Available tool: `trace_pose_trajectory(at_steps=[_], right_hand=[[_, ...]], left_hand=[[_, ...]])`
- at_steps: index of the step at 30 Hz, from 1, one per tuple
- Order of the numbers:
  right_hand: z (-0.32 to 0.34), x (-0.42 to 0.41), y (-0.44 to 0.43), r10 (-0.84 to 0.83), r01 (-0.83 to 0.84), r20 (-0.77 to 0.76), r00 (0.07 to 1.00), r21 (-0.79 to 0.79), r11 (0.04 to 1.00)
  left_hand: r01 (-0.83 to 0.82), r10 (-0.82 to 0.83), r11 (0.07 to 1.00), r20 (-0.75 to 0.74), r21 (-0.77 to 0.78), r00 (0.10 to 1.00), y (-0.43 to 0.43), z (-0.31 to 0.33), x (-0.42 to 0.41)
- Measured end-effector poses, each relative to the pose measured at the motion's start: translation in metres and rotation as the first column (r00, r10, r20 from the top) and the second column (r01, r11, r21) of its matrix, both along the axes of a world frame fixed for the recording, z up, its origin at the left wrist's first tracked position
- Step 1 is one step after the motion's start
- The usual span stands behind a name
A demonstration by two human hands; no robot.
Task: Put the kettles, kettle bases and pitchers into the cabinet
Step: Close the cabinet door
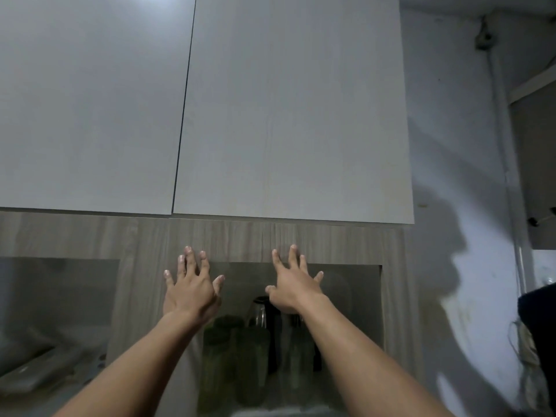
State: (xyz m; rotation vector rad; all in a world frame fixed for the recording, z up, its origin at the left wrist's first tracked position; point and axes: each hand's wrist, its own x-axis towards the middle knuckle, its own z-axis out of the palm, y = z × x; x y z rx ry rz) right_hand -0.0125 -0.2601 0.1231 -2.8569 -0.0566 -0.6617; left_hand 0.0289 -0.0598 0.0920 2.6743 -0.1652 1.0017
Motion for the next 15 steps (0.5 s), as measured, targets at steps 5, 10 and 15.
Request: trace_pose_trajectory(at_steps=[5, 10, 15], right_hand=[[0.0, 0.008, -0.004, 0.02, -0.02, 0.004, 1.0, 0.002, 1.0], [-0.003, 0.01, -0.014, 0.053, -0.052, -0.005, 0.999, 0.048, 0.997], [0.001, -0.012, -0.016, 0.111, -0.107, -0.013, 0.994, 0.191, 0.976]], left_hand=[[0.032, -0.032, 0.999, -0.042, -0.005, 0.999, 0.004, 0.004, 0.007], [0.085, -0.087, 0.996, -0.138, -0.021, 0.987, 0.009, 0.014, 0.01], [0.11, -0.121, 0.991, -0.168, -0.072, 0.978, 0.011, 0.014, -0.003]])
